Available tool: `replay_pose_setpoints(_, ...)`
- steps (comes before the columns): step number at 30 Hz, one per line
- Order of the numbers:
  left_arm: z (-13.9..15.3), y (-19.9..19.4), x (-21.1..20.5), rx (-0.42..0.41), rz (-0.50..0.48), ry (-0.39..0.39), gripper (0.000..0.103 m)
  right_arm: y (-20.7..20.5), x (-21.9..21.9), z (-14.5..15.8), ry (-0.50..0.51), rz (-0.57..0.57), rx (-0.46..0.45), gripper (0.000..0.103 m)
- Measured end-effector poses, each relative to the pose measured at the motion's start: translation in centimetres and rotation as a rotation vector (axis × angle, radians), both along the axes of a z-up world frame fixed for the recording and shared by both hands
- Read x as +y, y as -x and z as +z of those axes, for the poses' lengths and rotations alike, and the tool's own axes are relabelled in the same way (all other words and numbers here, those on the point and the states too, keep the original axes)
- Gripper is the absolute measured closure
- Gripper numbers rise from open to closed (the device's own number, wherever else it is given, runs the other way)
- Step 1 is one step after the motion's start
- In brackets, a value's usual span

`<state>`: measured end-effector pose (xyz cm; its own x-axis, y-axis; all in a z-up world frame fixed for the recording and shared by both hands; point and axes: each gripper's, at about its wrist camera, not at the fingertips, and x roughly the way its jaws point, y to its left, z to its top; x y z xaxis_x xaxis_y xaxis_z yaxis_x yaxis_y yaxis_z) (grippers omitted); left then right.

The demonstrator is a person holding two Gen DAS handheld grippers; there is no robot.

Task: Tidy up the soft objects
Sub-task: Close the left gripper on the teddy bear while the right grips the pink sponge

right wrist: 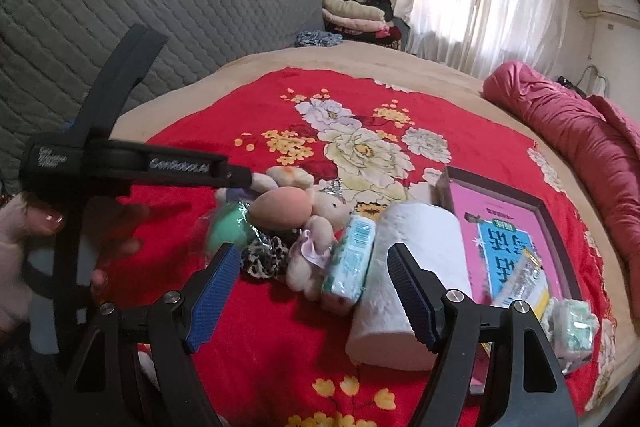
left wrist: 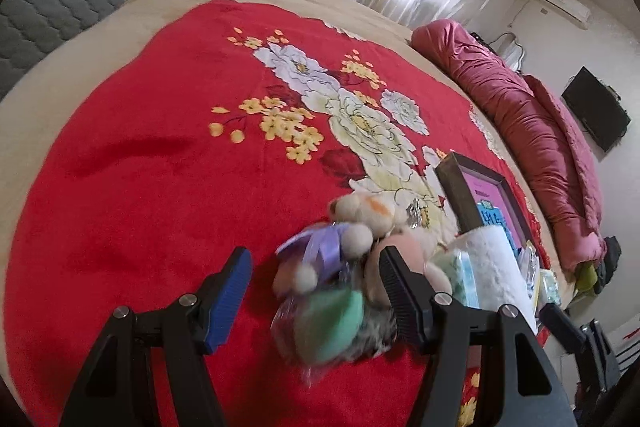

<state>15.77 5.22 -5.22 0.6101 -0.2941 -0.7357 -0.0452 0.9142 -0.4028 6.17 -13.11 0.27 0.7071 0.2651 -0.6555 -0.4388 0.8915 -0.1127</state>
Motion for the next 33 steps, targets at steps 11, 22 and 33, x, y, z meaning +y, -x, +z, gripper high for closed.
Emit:
replay_pose_setpoints(11,-2.8,-4.2,-0.2,0.060,-0.078,0.105,0.037,-2.7,1.7,-1.2,0.026,0.014,0.025,0.026)
replay_pose_setpoints(22,-4.6,-5.1,0.6,0.062,-0.130,0.257,0.051,-7.0,4.7,-3.4,0.090,0.061,0.063,0.026)
replay_pose_setpoints(33,-5.2,-5.0,1.9,0.054,-0.122,0.332,0.055,-9.8,6.0,-5.2,0.074,0.092,0.103,0.036)
